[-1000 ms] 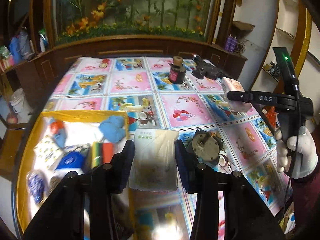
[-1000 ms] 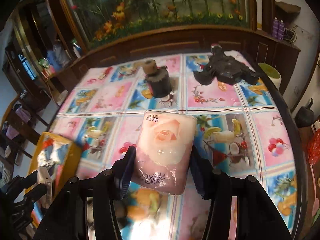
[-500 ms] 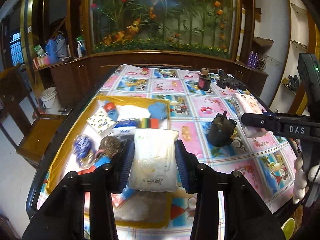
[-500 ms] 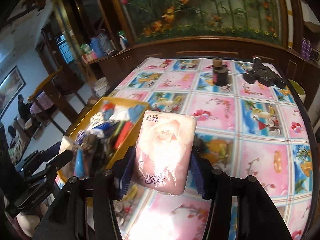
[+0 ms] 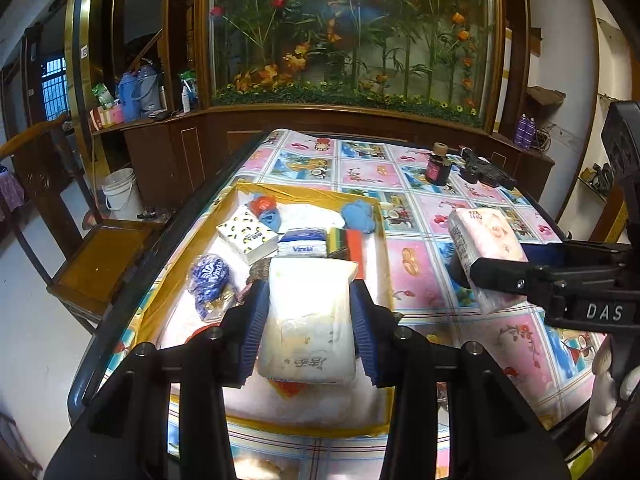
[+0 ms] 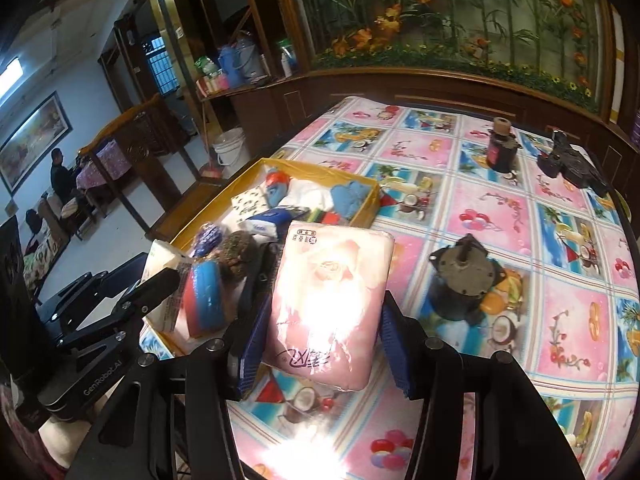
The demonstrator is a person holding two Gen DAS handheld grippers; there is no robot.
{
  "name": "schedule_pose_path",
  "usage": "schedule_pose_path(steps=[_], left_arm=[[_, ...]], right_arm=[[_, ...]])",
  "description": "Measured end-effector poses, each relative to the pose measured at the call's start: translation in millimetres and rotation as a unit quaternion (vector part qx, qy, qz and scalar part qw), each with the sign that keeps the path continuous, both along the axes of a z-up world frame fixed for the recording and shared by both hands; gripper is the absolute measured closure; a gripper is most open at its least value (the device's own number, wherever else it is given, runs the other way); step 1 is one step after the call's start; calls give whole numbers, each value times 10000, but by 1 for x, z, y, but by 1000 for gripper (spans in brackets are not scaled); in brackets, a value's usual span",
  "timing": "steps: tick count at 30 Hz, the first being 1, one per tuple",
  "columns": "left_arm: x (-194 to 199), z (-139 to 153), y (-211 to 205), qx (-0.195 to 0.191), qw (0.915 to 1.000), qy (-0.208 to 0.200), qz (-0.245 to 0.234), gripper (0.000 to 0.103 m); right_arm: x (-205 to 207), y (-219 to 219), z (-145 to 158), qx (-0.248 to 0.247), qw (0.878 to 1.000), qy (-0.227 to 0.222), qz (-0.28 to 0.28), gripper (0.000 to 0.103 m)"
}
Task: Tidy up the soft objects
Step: 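Lift and carry the pink pack and white pack over the tray with both tools, then lower the pink and white packs into the tray and open both tools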
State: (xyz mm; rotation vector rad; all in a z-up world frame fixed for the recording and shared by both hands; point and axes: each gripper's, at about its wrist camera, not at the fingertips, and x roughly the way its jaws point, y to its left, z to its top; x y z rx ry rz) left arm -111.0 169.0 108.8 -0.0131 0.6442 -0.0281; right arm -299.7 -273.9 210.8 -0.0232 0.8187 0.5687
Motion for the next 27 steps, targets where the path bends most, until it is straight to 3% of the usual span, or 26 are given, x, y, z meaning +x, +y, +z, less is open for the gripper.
schedule_pose_path(steps=[17, 25, 27], left_arm=[[38, -28, 46, 12, 9991, 246, 351, 63], [75, -46, 102, -1088, 9905, 586, 597, 59], [73, -44, 109, -1185, 9894, 540, 648, 52]], right_arm=[[28, 94, -41, -134, 9974, 350, 609, 51], [39, 136, -66, -204, 9943, 543, 891, 51], [40, 146, -73, -277, 9935, 550, 953, 51]])
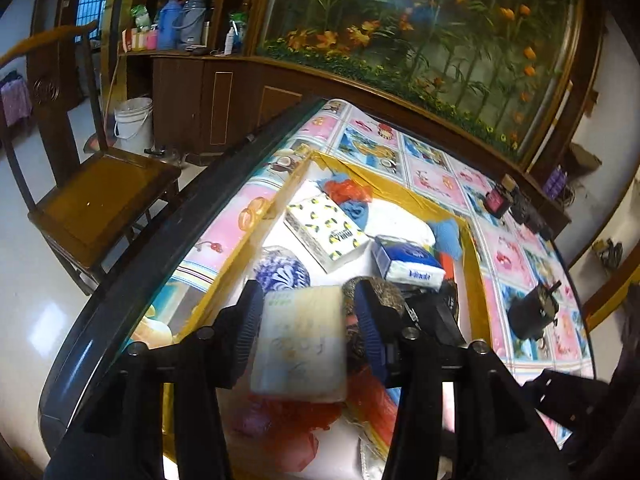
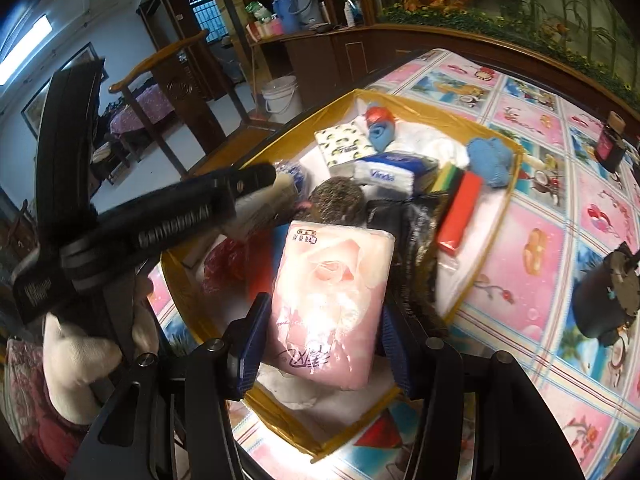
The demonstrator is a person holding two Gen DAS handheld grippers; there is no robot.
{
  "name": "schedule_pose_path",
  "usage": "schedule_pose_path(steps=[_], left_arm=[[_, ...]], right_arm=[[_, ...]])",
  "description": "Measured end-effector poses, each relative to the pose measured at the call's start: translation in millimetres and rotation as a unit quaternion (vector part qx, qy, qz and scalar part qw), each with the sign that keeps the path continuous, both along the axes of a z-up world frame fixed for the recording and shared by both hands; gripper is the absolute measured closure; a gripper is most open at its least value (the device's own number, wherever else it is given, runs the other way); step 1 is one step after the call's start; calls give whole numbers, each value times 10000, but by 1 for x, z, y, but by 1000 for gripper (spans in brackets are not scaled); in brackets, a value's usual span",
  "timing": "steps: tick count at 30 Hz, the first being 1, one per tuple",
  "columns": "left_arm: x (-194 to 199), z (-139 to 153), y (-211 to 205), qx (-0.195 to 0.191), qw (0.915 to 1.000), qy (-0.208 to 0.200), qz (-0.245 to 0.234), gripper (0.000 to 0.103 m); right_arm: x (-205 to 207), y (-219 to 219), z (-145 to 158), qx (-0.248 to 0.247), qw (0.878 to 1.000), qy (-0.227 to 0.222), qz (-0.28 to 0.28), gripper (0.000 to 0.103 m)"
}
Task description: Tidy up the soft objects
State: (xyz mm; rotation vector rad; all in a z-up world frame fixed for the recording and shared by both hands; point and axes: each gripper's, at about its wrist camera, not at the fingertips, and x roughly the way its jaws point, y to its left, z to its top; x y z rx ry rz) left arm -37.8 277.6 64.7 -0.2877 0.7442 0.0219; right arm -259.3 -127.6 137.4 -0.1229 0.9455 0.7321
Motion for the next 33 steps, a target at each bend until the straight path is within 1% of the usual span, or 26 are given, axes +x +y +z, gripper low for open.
schedule_pose_path(steps=[1, 3, 5, 7, 8, 10, 12, 13, 14, 15, 16, 17, 18, 20, 21, 22, 25, 26, 27, 30, 32, 33], left_arm=[[-2, 2, 1, -3, 10000, -61, 29, 49], [-7, 6, 2, 27, 9997, -218, 93, 38], [-10, 9, 3, 3, 9994, -326, 129, 37], [-14, 14, 0, -3, 9990, -431, 134, 37], [-17, 18, -1, 25, 9987, -499, 135, 37], [-25, 27, -4, 139, 9975, -669, 158, 36], [-36, 38, -6, 296, 9952, -898, 239, 29], [-44, 43, -7, 434, 9932, -1027, 327, 29], [-54, 51, -9, 677, 9894, -1193, 482, 29], [-65, 59, -14, 919, 9843, -1369, 633, 28], [-80, 69, -19, 1128, 9779, -1585, 761, 25], [-96, 78, -24, 1254, 9713, -1832, 855, 12], [-113, 86, -31, 1285, 9647, -2121, 883, 0], [-142, 90, -44, 1165, 9511, -2727, 864, 0], [-151, 88, -49, 1090, 9462, -2918, 874, 0], [-151, 86, -52, 1043, 9473, -2907, 849, 0], [-132, 73, -64, 795, 9697, -2258, 481, 0], [-126, 68, -67, 735, 9753, -2038, 433, 0], [-122, 64, -70, 716, 9788, -1873, 428, 0], [-120, 57, -83, 824, 9827, -1559, 566, 0], [-119, 57, -93, 1038, 9824, -1396, 682, 0], [-124, 55, -99, 1094, 9818, -1379, 708, 0]], right_arm=[[-1, 4, -3, -30, 10000, -6, 47, 51], [-4, 11, -7, -154, 9998, -95, 55, 51], [-3, 16, -8, -272, 9993, -268, 6, 50], [2, 26, -7, -473, 9971, -589, -77, 50], [2, 32, -6, -568, 9957, -732, -89, 49], [8, 41, -8, -672, 9938, -880, -80, 46], [16, 44, -11, -592, 9943, -878, -98, 39], [16, 41, -9, -395, 9958, -823, -99, 38], [14, 36, -7, -217, 9965, -795, -110, 34], [11, 27, -2, 42, 9968, -786, -147, 28], [6, 16, 2, 246, 9961, -818, -201, 24], [2, 6, 5, 359, 9953, -861, -247, 19], [-5, -6, 8, 481, 9937, -952, -332, 17], [-18, -28, 10, 628, 9906, -1108, -490, 15], [-24, -36, 10, 682, 9895, -1150, -553, 14], [-31, -45, 8, 740, 9884, -1177, -610, 14], [-48, -62, 0, 861, 9869, -1168, -704, 14], [-54, -67, -2, 880, 9867, -1166, -719, 14], [-61, -72, -5, 881, 9865, -1165, -735, 14], [-77, -84, -8, 859, 9861, -1221, -724, 14], [-83, -91, -10, 810, 9862, -1241, -733, 13], [-84, -91, -10, 802, 9866, -1221, -730, 13]])
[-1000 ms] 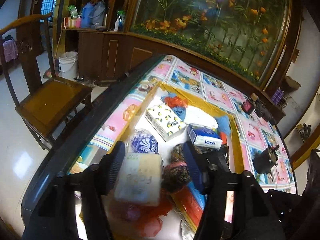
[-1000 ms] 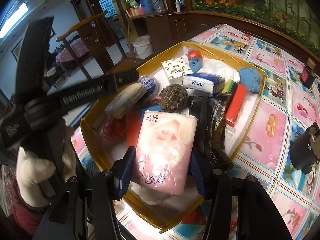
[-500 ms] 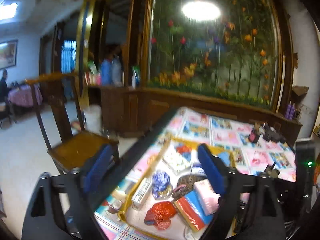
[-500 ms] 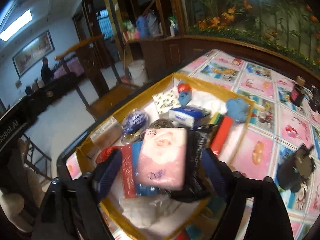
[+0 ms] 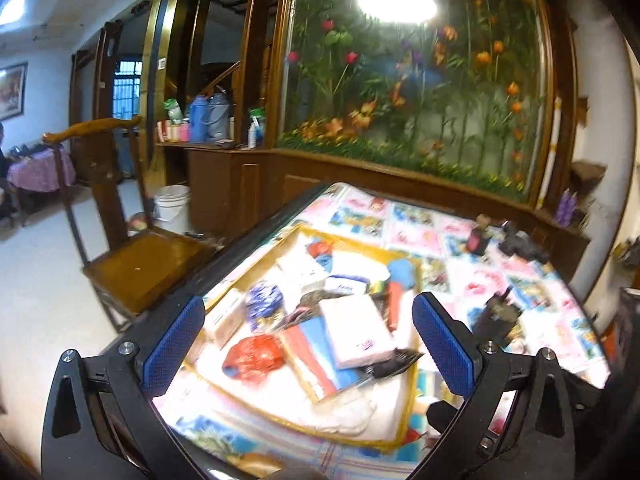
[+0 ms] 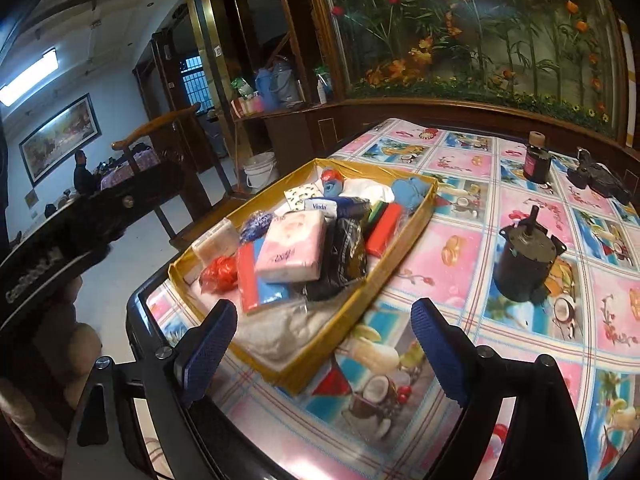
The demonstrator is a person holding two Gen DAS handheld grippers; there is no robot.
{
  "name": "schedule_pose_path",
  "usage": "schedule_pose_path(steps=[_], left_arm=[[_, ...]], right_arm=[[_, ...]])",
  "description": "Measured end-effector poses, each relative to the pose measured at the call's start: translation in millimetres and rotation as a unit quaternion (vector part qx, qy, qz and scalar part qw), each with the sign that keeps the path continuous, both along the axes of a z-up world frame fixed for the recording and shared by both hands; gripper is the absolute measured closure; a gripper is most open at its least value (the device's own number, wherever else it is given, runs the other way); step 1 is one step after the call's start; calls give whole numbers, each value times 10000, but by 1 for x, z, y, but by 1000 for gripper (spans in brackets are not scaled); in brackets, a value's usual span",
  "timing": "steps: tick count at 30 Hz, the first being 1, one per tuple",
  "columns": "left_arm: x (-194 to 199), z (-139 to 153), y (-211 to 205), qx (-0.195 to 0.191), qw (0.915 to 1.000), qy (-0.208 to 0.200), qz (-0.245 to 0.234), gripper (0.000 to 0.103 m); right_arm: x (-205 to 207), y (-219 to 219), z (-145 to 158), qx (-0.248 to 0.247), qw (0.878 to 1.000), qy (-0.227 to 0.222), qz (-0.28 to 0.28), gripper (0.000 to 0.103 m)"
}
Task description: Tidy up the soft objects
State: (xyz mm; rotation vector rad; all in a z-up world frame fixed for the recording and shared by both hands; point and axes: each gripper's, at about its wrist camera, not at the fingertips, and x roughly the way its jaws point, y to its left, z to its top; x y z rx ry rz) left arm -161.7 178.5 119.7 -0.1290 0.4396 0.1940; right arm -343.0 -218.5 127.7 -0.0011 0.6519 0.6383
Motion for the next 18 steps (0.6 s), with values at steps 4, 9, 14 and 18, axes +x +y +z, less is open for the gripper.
schedule_pose_path(steps=[4, 9, 14, 18], left_arm=[[-4, -1, -7, 80, 9999, 41, 92, 0], [-6, -3, -7, 174, 9997, 44, 164, 0], [-4, -4, -11, 303, 9991, 212, 186, 0], [-1, -6, -11, 245, 9990, 312, 195, 0]], right_arm=[[-5, -8, -3, 18, 9999, 124, 18, 13], [-7, -9, -1, -24, 9999, 162, 6, 13], [-9, -10, 1, -38, 9999, 153, -14, 13], [-8, -11, -1, -18, 9998, 192, -40, 13]])
